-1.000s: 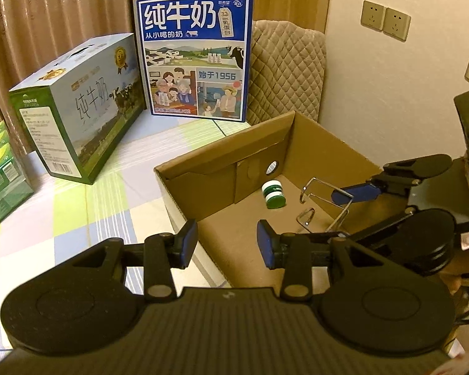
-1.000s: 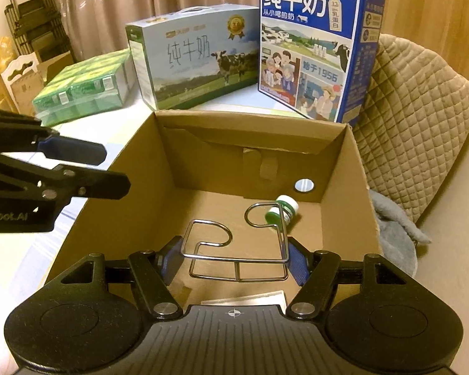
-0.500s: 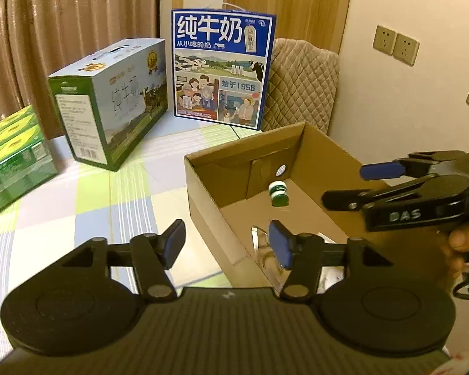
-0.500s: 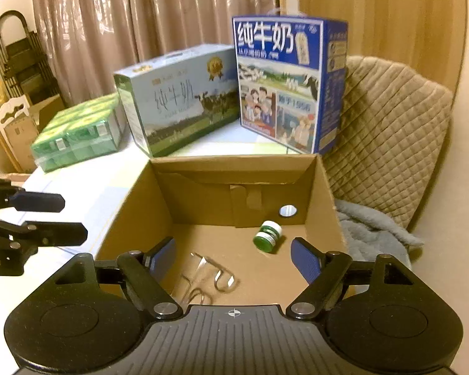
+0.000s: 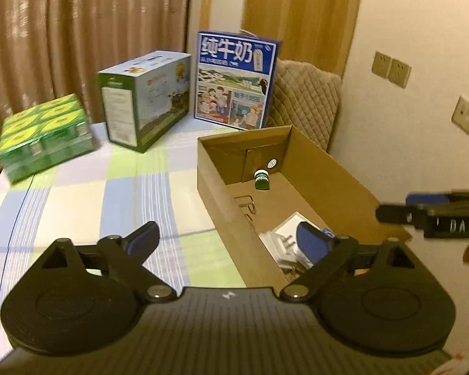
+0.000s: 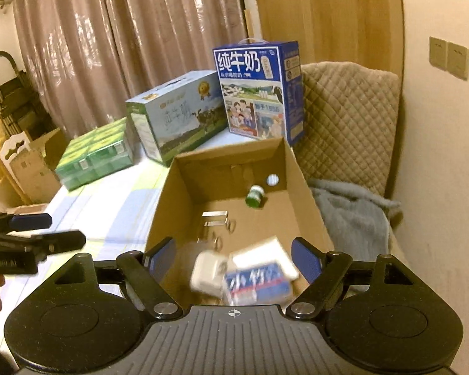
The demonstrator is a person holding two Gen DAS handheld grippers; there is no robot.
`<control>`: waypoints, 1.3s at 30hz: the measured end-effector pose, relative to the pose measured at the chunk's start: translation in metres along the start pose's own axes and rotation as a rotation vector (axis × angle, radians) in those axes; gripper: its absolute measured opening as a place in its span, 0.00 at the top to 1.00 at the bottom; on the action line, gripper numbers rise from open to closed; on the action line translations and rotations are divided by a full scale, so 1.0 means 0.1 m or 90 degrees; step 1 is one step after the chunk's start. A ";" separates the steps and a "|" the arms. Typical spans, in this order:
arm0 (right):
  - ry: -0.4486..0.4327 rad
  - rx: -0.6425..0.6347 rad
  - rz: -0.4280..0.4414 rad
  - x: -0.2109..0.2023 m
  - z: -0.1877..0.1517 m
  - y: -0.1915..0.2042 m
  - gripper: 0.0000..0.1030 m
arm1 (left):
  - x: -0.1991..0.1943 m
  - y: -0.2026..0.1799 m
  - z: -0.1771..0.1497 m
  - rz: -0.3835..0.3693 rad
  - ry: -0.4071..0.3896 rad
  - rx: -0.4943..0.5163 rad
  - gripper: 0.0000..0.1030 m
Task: Organize rigid objects
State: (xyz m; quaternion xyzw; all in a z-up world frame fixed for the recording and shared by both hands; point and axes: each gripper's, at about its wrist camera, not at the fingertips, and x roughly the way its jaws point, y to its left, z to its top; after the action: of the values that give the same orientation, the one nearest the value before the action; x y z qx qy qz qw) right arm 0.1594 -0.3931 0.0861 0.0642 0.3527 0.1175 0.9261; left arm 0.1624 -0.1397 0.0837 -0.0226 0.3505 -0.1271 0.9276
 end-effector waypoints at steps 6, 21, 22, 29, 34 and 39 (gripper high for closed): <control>0.013 -0.020 -0.023 -0.37 -0.39 0.20 0.24 | -0.42 -0.17 -0.35 0.008 -0.011 -0.012 0.02; 0.033 0.015 -0.048 -0.80 -0.99 0.29 0.15 | -0.70 -0.34 -0.86 0.046 0.059 -0.020 0.01; 0.034 0.023 -0.045 -0.82 -1.01 0.29 0.15 | -0.71 -0.36 -0.89 0.045 0.065 -0.017 0.01; 0.037 0.034 -0.048 -0.93 -1.11 0.31 0.15 | -0.74 -0.43 -1.06 0.059 0.091 -0.033 0.01; 0.041 0.043 -0.063 -0.96 -1.16 0.31 0.15 | -0.75 -0.41 -1.12 0.061 0.100 -0.050 0.01; 0.053 0.035 -0.073 -0.96 -1.20 0.34 0.15 | -0.77 -0.42 -1.16 0.071 0.097 -0.047 0.01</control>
State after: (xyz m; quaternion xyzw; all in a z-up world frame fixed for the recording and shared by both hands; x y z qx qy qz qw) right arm 0.0033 -0.3813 0.0650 0.0646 0.3974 0.0573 0.9136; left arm 0.0216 -0.1553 0.0509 -0.0274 0.4252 -0.0633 0.9025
